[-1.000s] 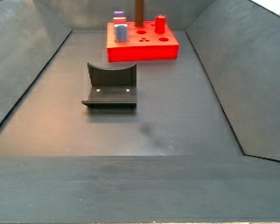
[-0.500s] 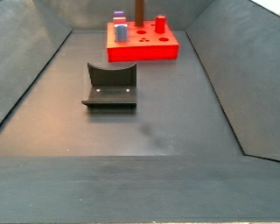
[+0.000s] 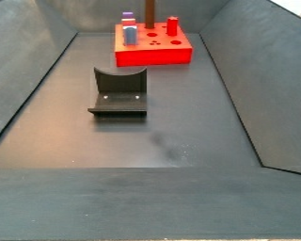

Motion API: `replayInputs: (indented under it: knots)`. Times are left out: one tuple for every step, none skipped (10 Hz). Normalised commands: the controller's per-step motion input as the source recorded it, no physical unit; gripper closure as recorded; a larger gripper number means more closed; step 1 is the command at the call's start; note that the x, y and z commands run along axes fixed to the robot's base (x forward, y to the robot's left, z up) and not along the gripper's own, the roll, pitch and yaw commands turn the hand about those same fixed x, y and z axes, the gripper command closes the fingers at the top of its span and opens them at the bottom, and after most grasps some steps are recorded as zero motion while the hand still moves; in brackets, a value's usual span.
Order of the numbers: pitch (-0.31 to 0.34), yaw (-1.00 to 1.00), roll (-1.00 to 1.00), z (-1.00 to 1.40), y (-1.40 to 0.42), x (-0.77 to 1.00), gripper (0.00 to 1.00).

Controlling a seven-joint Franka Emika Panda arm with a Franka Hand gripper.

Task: Pick up the square-circle object. Move up. Rotate the square-circle object. Place the square-circle object on the fixture. Regrasp the square-circle object. Move to above the board. Insert the square-circle object.
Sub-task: Move to above the board, then insert the square-circle object.

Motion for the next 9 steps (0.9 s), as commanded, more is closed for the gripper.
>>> replayInputs:
  knots:
    - [-0.150,0.23,-0.03,0.00,0.01,-0.03,1.00]
    - [-0.050,-1.00,-0.03,-0.26,-0.02,0.00,1.00]
    - [-0.041,-0.94,-0.02,-0.09,-0.25,0.01,1.00]
    - [0.000,-0.80,0.00,0.00,-0.45,0.04,1.00]
    - [-0.004,-0.70,0.00,0.00,-0.55,0.07,1.00]
    - [-0.009,-0.69,0.00,0.00,-0.55,0.07,1.00]
    - [0.000,-0.71,0.00,0.00,-0.55,0.06,1.00]
    - [0.000,-0.90,0.00,0.00,-0.32,0.04,1.00]
    - [0.000,-0.93,0.00,0.00,-0.28,0.04,1.00]
